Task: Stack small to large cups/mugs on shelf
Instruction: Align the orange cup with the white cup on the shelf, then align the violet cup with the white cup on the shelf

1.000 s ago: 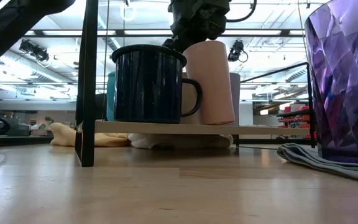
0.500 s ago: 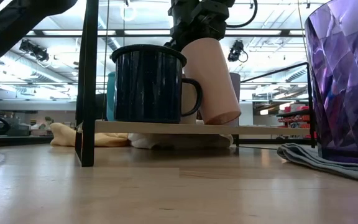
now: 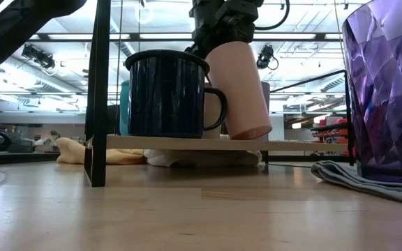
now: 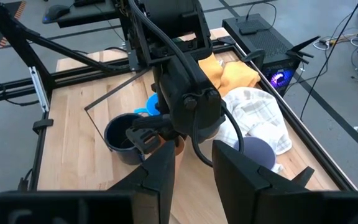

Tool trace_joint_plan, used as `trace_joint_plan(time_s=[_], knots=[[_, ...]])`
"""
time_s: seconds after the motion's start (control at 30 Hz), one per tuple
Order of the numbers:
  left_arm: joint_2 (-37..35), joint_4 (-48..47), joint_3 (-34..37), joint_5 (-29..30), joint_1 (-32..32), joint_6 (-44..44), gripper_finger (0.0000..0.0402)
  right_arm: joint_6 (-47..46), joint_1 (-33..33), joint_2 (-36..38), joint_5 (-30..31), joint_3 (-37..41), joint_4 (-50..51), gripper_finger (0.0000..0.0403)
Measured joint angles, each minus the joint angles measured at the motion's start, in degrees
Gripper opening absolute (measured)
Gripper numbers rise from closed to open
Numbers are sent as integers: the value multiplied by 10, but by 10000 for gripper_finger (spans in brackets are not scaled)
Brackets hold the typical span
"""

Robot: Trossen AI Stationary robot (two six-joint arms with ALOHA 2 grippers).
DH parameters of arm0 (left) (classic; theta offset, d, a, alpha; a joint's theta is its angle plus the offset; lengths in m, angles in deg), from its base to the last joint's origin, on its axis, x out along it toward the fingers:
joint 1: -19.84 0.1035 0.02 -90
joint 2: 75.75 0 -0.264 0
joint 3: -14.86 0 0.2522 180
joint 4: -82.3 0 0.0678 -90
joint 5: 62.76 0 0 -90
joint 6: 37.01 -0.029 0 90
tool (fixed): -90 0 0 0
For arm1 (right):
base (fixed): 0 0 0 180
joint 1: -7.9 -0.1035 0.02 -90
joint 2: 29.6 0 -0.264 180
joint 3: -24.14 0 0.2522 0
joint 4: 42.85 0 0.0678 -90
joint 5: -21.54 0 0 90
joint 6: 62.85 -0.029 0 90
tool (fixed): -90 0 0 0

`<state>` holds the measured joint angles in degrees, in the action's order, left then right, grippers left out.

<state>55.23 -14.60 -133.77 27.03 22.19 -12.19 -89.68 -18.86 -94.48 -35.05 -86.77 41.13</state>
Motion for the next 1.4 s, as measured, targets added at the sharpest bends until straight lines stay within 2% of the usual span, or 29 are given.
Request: trace_joint_plan(time_s=[0.73, 1.1, 1.4], knots=[[-34, 21, -1, 2, -1, 11, 95, -1, 0, 0, 4, 0, 0, 113], [-33, 27, -1, -1, -4, 5, 110, -2, 0, 0, 4, 0, 0, 113], [-36, 30, -1, 0, 1, -2, 140, -4, 0, 0, 4, 0, 0, 114]])
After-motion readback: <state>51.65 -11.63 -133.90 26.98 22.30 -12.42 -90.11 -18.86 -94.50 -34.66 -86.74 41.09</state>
